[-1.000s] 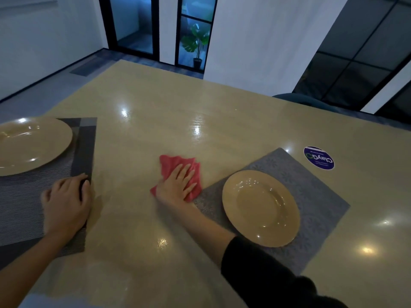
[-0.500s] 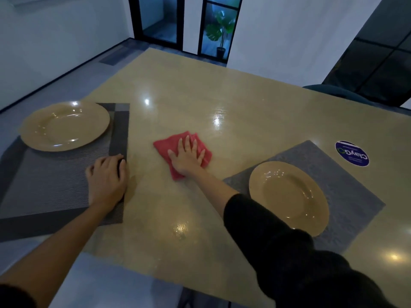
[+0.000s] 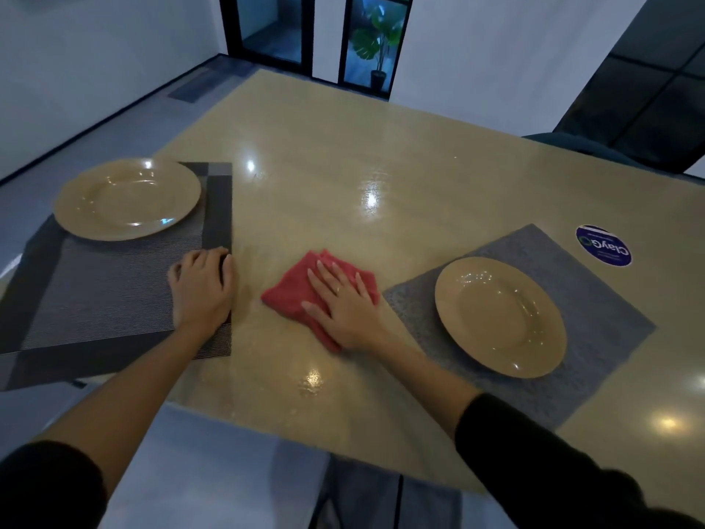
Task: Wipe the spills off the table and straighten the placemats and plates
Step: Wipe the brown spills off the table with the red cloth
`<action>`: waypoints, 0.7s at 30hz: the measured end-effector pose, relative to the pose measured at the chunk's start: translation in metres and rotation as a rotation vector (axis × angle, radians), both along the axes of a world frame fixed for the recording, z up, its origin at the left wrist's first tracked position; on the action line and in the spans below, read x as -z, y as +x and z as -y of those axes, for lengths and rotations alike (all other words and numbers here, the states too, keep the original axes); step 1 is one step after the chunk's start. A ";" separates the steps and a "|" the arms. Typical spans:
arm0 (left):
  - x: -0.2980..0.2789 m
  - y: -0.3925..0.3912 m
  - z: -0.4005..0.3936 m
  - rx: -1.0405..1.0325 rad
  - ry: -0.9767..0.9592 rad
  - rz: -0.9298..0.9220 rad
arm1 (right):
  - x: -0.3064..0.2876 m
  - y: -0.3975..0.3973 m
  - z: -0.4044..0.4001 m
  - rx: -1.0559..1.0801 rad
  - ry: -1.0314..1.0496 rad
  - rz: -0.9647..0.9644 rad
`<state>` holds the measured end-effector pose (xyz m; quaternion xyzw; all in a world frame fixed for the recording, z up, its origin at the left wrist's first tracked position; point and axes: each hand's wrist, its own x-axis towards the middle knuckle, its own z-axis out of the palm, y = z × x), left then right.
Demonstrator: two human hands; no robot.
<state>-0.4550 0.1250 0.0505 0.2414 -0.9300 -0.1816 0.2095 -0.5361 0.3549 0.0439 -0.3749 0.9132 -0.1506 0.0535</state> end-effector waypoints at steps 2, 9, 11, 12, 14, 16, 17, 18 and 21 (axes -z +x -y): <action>-0.001 0.000 0.000 0.002 -0.003 -0.001 | -0.007 -0.032 0.019 0.070 0.037 0.057; 0.001 -0.001 -0.001 0.010 0.001 -0.023 | 0.004 0.022 0.021 -0.161 -0.019 -0.034; -0.001 -0.001 -0.002 0.002 0.002 -0.033 | 0.006 0.043 0.005 -0.239 -0.049 -0.036; -0.002 -0.001 -0.002 -0.002 0.008 -0.040 | 0.006 0.051 -0.004 -0.262 -0.056 -0.025; -0.004 -0.001 -0.004 -0.002 0.015 -0.054 | 0.005 0.064 -0.019 -0.293 -0.060 -0.005; -0.005 0.000 -0.006 0.013 0.009 -0.059 | 0.005 0.072 -0.032 -0.300 -0.083 0.016; -0.006 0.000 -0.006 0.025 0.003 -0.058 | 0.005 0.074 -0.037 -0.301 -0.095 0.019; -0.005 0.001 -0.006 0.034 -0.005 -0.057 | 0.006 0.075 -0.041 -0.305 -0.105 0.018; -0.004 0.000 -0.005 0.053 -0.068 -0.062 | 0.007 0.069 -0.047 -0.285 -0.131 0.043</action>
